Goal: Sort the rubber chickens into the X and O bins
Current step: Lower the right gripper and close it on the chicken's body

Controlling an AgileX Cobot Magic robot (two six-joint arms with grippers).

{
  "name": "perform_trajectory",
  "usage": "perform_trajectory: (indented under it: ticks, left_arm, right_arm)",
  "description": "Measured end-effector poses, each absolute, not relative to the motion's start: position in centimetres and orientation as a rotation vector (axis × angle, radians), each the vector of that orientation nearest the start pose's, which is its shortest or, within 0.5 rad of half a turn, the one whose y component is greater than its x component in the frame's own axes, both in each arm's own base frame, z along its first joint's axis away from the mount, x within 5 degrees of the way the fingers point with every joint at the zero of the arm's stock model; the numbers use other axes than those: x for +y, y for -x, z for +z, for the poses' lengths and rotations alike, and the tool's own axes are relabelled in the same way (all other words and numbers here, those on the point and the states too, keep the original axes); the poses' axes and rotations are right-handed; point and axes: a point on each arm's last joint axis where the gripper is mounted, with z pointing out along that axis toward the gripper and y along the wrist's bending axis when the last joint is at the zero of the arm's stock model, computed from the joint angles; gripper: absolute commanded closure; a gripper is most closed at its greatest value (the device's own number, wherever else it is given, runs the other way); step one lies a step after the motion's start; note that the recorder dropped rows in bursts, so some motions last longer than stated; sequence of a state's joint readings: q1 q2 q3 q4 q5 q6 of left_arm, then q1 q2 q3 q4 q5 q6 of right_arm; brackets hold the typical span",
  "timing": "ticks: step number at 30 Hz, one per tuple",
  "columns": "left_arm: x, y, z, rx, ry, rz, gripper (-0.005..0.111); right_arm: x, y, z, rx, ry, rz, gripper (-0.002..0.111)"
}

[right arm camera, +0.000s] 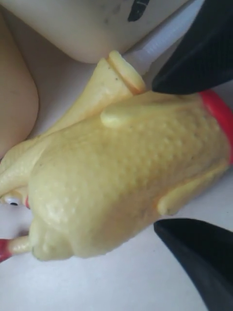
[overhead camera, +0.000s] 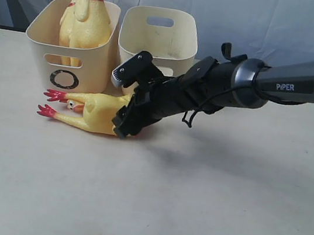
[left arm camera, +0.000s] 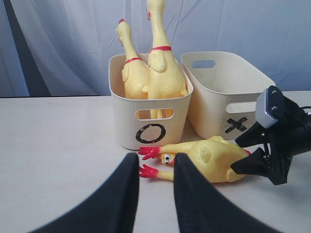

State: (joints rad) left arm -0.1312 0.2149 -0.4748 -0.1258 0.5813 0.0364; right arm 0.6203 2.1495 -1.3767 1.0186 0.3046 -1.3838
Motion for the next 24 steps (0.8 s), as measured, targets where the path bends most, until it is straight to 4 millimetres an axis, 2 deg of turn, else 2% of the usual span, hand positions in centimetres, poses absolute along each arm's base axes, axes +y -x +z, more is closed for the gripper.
perform_trajectory:
  ticks: [10, 20, 22, 24]
  left_arm:
    - [-1.3, -4.8, 30.6, 1.802, -0.106, -0.205, 0.082]
    - [-1.3, -4.8, 30.6, 1.802, -0.106, -0.205, 0.082]
    - [-1.3, -4.8, 30.6, 1.802, -0.106, -0.205, 0.082]
    - [-1.3, -4.8, 30.6, 1.802, -0.106, -0.205, 0.082]
  right_arm:
    - [28.1, -35.8, 11.8, 2.083, 1.260, 0.382, 0.039]
    - [28.1, -35.9, 11.8, 2.078, 1.257, 0.369, 0.044]
    - [28.1, -35.9, 11.8, 2.078, 1.257, 0.369, 0.050]
    - [28.1, -35.9, 11.8, 2.077, 1.260, 0.370, 0.062]
